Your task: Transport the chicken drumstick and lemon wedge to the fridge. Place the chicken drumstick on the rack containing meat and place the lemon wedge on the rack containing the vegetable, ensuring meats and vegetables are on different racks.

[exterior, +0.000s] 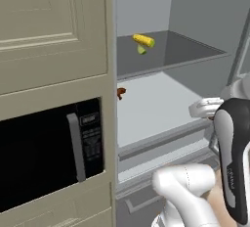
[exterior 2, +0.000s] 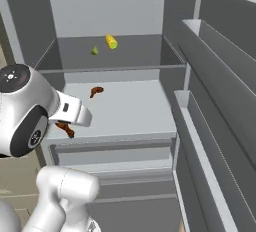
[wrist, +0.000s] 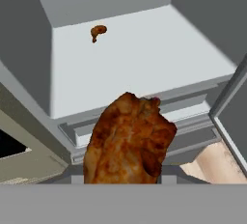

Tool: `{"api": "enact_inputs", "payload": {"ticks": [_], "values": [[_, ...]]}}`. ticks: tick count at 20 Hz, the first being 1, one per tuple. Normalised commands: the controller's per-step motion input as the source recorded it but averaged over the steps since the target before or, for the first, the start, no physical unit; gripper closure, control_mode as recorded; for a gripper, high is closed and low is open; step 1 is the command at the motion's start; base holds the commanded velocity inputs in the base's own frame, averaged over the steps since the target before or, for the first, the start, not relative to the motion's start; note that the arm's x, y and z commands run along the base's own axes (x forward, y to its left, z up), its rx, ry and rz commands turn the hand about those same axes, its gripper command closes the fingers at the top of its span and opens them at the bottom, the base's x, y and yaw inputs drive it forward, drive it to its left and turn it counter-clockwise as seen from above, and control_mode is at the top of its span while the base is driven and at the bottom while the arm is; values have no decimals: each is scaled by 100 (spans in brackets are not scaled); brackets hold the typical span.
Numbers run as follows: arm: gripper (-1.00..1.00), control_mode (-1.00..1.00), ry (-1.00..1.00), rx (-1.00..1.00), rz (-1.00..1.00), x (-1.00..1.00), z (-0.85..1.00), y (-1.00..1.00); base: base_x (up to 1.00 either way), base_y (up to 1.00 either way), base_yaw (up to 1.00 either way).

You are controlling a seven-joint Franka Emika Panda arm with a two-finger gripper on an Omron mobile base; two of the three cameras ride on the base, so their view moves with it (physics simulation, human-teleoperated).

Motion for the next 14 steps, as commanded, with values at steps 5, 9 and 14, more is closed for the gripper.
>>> {"api": "enact_inputs", "payload": {"ticks": [5, 9, 14], "values": [[100, 100, 0, 0, 0, 0, 0, 0, 80, 0, -2], [100, 100, 0, 0, 0, 0, 0, 0, 28, -4, 20], [100, 100, 0, 0, 0, 0, 0, 0, 50, -7, 32]]}}
